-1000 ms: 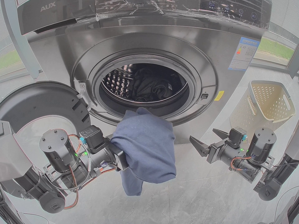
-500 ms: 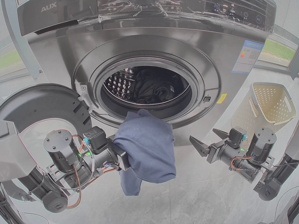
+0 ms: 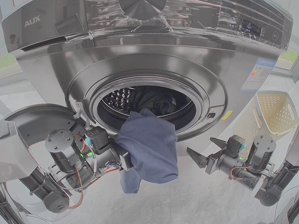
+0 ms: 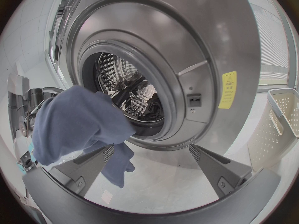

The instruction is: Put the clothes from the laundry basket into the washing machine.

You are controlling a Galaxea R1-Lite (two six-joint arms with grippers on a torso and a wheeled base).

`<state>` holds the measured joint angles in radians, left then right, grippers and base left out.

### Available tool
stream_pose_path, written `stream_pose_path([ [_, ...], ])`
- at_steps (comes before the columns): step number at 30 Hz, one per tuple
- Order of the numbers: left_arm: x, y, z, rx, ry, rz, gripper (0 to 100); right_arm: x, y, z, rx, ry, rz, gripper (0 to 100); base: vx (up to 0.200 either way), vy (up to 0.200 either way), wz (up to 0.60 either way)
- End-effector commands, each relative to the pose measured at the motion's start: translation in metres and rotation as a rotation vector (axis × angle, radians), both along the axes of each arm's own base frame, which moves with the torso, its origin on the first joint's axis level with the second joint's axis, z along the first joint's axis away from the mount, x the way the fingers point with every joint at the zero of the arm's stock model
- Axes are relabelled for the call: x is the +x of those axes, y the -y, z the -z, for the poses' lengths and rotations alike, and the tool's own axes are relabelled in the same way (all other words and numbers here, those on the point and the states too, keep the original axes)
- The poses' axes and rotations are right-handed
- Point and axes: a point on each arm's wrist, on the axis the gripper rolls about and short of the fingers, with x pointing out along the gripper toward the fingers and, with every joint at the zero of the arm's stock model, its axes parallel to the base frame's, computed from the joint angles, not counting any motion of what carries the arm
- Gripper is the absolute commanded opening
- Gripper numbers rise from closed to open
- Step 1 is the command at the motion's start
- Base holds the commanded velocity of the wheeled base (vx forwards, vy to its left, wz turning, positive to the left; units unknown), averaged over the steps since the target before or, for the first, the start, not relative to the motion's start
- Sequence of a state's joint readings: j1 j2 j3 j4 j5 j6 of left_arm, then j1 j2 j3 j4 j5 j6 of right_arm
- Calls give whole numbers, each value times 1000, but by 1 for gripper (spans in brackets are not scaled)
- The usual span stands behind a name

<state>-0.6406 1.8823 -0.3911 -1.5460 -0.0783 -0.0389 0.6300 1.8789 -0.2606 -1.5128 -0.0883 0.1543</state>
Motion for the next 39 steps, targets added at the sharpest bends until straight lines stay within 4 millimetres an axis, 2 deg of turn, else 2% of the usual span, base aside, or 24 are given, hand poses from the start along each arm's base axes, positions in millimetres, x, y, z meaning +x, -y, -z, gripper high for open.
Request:
stream_pose_path([
  [1,2,3,-4,-12,17,5,0,-9,-5,4,-14,-19,-35,100,0,0,0],
  [5,8,7,-9,-47,25,-2,0,-13,-4,-1,-5,-6,-38,100,0,0,0],
  [9,36,25,4,-48,28,-122,0,-17,-3,-3,-4,-3,-43,100,0,0,0],
  [13,40,28,14,-30,4,-126,0,-21,-6,-3,-4,-5,-63,100,0,0,0],
  [15,56,41,26,-32,-1,-98,0,-22,-8,-3,-4,-5,-72,100,0,0,0],
  [19,86,57,35,-53,22,-117,0,-23,-8,-2,-6,-7,-75,100,0,0,0],
  [23,112,60,38,-55,28,-146,0,-22,-7,-3,-6,-5,-72,100,0,0,0],
  [29,150,66,27,-77,48,-191,0,-24,-7,-2,-8,-10,-75,100,0,0,0],
  [33,166,72,22,-79,52,-204,0,-23,-7,-2,-7,-7,-74,100,0,0,0],
  [35,167,72,21,-80,53,-204,0,-23,-7,-2,-7,-7,-75,100,0,0,0],
  [36,180,80,13,-94,75,-213,0,-24,-7,-2,-9,-11,-75,100,0,0,0],
  [39,193,83,12,-108,88,-249,0,-24,-8,-2,-8,-10,-78,100,0,0,0],
])
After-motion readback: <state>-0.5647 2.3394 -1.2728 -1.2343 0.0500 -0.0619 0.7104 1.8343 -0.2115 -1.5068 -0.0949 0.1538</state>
